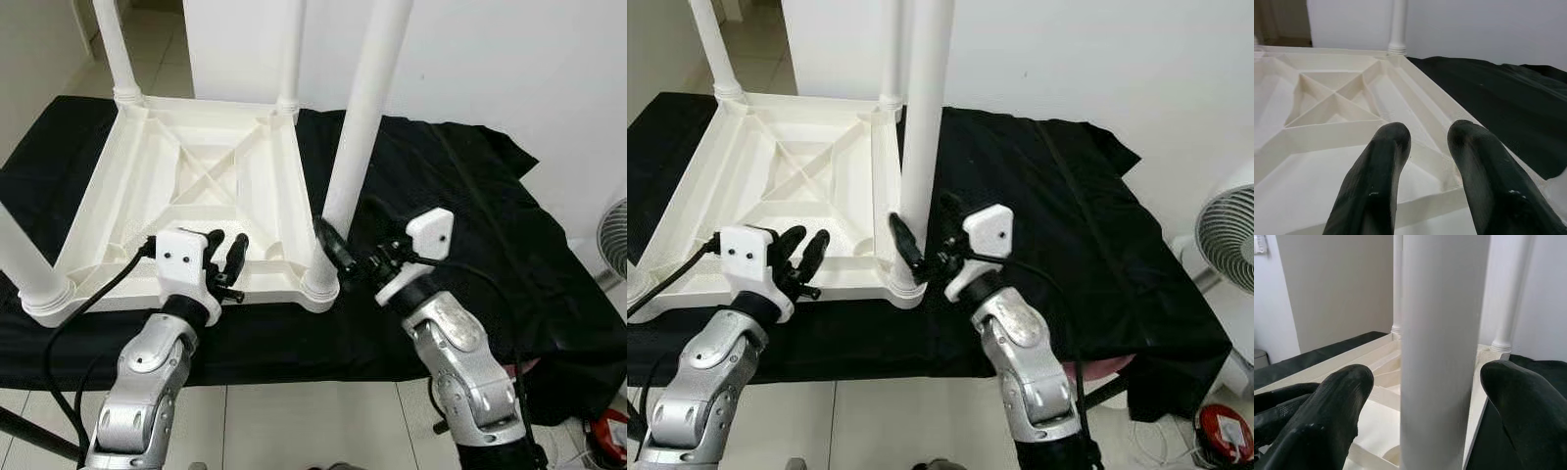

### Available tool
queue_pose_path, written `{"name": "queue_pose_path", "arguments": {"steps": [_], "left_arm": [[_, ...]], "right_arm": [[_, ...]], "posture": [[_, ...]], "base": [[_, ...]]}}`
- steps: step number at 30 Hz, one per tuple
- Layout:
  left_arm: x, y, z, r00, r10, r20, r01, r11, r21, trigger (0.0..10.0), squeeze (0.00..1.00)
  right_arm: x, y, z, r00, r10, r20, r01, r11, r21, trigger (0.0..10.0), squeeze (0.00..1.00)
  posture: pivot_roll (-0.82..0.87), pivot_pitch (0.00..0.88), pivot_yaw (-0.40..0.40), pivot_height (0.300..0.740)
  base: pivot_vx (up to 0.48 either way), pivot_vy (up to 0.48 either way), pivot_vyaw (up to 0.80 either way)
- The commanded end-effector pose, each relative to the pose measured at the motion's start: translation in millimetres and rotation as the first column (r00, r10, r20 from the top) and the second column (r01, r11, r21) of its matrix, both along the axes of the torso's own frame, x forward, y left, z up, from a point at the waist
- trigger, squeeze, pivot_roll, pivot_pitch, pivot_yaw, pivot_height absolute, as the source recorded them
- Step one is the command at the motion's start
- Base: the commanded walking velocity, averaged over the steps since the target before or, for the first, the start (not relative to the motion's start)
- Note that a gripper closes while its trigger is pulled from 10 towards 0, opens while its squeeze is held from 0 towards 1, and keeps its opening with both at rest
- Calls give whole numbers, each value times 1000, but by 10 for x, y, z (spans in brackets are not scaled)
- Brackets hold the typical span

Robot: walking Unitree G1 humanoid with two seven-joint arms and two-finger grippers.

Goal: Building children table

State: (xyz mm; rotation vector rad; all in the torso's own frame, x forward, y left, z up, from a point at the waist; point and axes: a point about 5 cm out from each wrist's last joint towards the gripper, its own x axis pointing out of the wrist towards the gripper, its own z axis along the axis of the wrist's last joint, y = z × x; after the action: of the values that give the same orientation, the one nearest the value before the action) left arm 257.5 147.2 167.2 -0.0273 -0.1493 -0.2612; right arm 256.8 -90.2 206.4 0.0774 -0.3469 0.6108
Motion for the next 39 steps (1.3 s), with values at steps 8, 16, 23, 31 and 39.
{"name": "queue_pose_path", "arguments": {"steps": [8,16,23,31,39], "left_arm": [[12,15,45,997,73,14,-73,997,-22,10000,0],[62,-116,81,1000,10,22,-9,1000,-24,10000,0],[109,-167,139,998,-33,51,33,999,8,10000,0],[223,-244,131,993,-102,59,101,995,10,10000,0],[248,-314,142,992,-107,62,108,994,-16,10000,0]], "right_arm": [[51,104,-6,1000,25,-13,-25,1000,-12,10000,0],[240,188,200,995,-96,8,96,995,22,10000,0],[272,202,294,991,-130,19,130,991,36,10000,0],[302,192,321,981,-195,2,195,980,44,10000,0],[298,168,278,970,-240,-39,241,970,33,9137,0]], "posture": [[73,41,-105,740],[70,47,-110,740],[69,47,-117,740],[43,49,-124,740],[35,51,-117,740]], "base": [[0,0,0],[0,0,0],[0,0,0],[0,0,0],[0,0,0]]}}
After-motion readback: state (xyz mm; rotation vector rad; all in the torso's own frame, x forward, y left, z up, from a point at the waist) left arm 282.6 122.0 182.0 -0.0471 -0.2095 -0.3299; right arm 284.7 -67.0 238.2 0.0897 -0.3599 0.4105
